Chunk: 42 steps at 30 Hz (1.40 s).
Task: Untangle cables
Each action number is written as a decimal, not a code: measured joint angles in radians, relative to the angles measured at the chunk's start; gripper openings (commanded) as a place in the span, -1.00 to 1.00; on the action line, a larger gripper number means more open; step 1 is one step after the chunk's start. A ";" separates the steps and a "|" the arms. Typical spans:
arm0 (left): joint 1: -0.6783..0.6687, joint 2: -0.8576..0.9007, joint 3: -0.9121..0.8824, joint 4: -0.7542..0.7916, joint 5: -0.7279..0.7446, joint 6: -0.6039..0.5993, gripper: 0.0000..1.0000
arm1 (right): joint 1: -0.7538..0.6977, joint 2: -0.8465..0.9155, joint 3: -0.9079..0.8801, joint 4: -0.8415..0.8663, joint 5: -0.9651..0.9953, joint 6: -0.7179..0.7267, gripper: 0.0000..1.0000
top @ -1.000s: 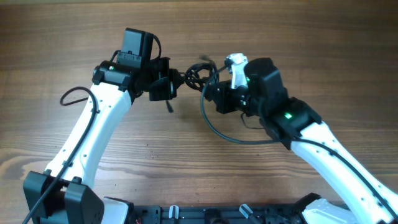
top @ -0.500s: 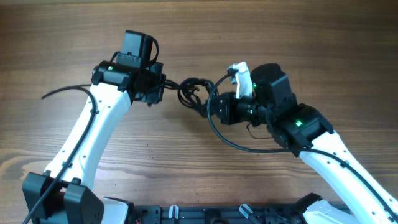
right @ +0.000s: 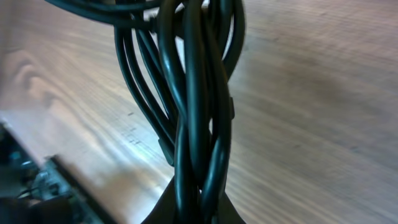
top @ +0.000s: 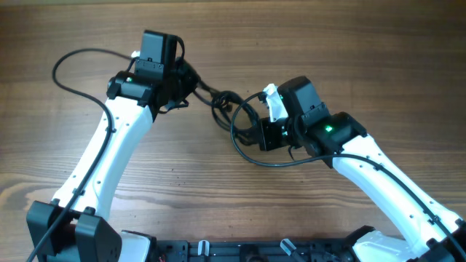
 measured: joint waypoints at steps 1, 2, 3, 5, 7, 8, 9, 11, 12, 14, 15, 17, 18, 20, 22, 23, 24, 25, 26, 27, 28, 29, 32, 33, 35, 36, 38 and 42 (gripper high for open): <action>0.004 0.000 0.000 0.046 0.064 0.036 -0.92 | -0.001 0.002 0.000 0.001 0.019 -0.008 -0.91; 0.008 0.001 -0.001 0.087 0.127 0.063 -0.92 | -0.002 0.004 0.000 0.004 0.034 -0.011 -0.91; 0.013 0.001 -0.001 0.130 0.205 0.088 -0.92 | -0.004 0.006 0.000 0.009 0.049 -0.015 -0.91; 0.024 0.001 -0.001 0.197 0.347 0.121 -0.92 | -0.007 0.007 0.000 0.024 0.074 -0.020 -0.91; 0.043 0.002 -0.001 0.254 0.477 0.131 -0.92 | -0.010 0.007 0.000 0.036 0.091 -0.018 -0.91; 0.057 0.002 -0.001 0.273 0.541 0.127 -0.92 | -0.014 0.007 0.000 0.039 0.099 -0.014 -0.92; 0.073 0.002 -0.001 0.281 0.598 0.114 -0.92 | -0.019 0.007 0.000 0.039 0.105 -0.011 -0.91; 0.111 0.002 -0.001 0.282 0.684 0.074 -0.92 | -0.034 0.009 0.000 0.039 0.109 -0.007 -0.91; 0.130 0.002 -0.001 0.281 0.717 0.051 -0.92 | -0.042 0.010 0.000 0.039 0.109 -0.006 -0.91; 0.175 0.002 -0.001 0.280 0.791 -0.011 -0.92 | -0.064 0.017 0.001 0.043 0.109 -0.004 -0.91; 0.205 0.002 -0.001 0.278 0.843 -0.057 -0.92 | -0.076 0.022 0.002 0.047 0.108 -0.003 -0.91; 0.243 0.002 -0.001 0.276 0.909 -0.119 -0.92 | -0.090 0.027 0.008 0.050 0.108 -0.003 -0.91; 0.260 0.003 -0.001 0.274 0.944 -0.147 -0.92 | -0.097 0.029 0.012 0.054 0.108 -0.003 -0.91; 0.284 0.005 -0.002 0.273 0.996 -0.160 -0.92 | -0.105 0.032 0.018 0.058 0.111 -0.004 -0.91; 0.306 0.007 -0.003 0.265 1.033 -0.100 -0.92 | -0.110 0.034 0.023 0.069 0.119 -0.004 -0.91; 0.312 0.008 -0.003 0.246 1.045 -0.038 -0.92 | -0.114 0.035 0.024 0.072 0.121 -0.004 -0.92; 0.317 0.008 -0.004 0.217 1.052 0.042 -0.92 | -0.121 0.035 0.024 0.072 0.121 -0.005 -0.92; 0.319 0.008 -0.003 0.181 1.055 0.122 -0.92 | -0.126 0.036 0.024 0.071 0.123 -0.006 -0.91; 0.321 0.008 -0.004 0.131 1.053 0.227 -0.92 | -0.132 0.036 0.024 0.069 0.125 -0.008 -0.91; 0.322 0.008 -0.004 0.090 1.047 0.305 -0.92 | -0.140 0.037 0.024 0.067 0.127 -0.009 -0.91; 0.323 0.008 -0.004 0.042 1.024 0.404 -0.92 | -0.148 0.037 0.024 0.065 0.127 -0.012 -0.92; 0.323 0.008 -0.004 0.008 1.001 0.469 -0.92 | -0.154 0.039 0.024 0.064 0.126 -0.013 -0.91; 0.323 0.008 -0.004 -0.097 0.853 0.656 -0.92 | -0.173 0.044 0.024 0.065 0.099 -0.020 -0.91; 0.323 0.008 -0.004 -0.120 0.813 0.688 -0.92 | -0.177 0.046 0.024 0.069 0.083 -0.024 -0.91; 0.323 0.008 -0.004 -0.171 0.724 0.740 -0.92 | -0.190 0.051 0.024 0.089 0.026 -0.039 -0.91; 0.323 0.008 -0.004 -0.193 0.686 0.761 -0.92 | -0.200 0.053 0.024 0.102 -0.016 -0.052 -0.91; 0.323 0.008 -0.004 -0.216 0.638 0.797 -0.92 | -0.214 0.054 0.021 0.125 -0.101 -0.072 -0.92; 0.299 0.008 -0.004 -0.241 0.556 0.871 -0.65 | -0.238 0.054 0.009 0.238 -0.349 -0.093 -0.91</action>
